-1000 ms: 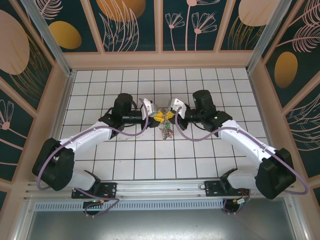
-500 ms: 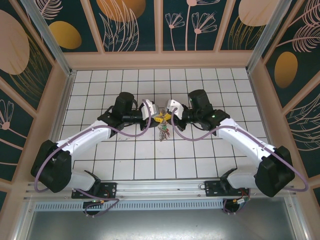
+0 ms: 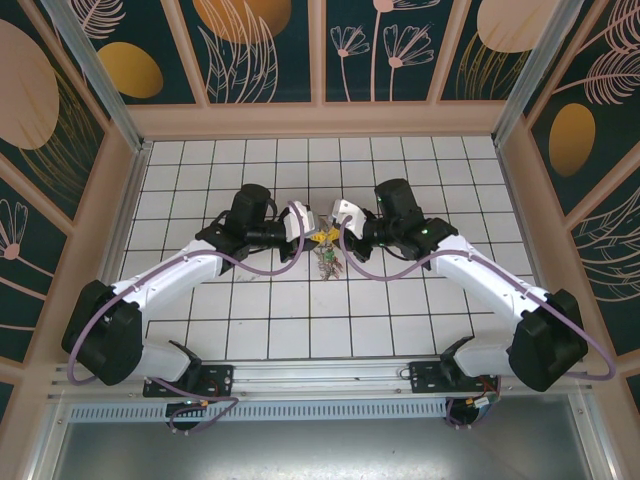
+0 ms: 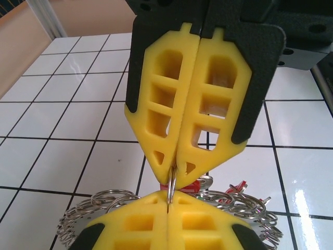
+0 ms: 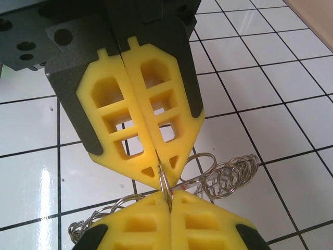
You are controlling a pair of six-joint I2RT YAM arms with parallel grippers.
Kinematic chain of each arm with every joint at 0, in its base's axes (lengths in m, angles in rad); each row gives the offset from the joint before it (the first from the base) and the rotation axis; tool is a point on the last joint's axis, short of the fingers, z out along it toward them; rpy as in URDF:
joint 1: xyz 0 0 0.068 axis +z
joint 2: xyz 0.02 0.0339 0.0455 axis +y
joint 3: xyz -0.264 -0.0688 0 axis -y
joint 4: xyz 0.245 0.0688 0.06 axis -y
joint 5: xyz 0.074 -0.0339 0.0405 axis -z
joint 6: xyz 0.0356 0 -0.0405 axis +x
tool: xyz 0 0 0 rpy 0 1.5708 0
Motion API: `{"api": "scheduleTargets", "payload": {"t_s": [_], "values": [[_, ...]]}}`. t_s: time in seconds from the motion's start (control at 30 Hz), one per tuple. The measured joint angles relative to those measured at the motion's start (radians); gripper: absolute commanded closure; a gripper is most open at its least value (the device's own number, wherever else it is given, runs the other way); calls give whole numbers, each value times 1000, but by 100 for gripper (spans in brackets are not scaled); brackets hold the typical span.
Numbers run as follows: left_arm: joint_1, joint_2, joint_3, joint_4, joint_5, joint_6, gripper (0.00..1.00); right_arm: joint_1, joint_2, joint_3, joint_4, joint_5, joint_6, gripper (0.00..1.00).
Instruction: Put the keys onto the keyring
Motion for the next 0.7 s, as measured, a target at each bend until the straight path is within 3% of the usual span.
{"api": "scheduleTargets", "payload": {"t_s": [0.1, 0.7], "values": [[0, -4, -1, 3, 1, -6, 100, 0, 0, -2, 8, -3, 0, 88], [12, -16, -82, 225, 134, -168, 100, -58, -53, -74, 113, -148, 8, 86]]}}
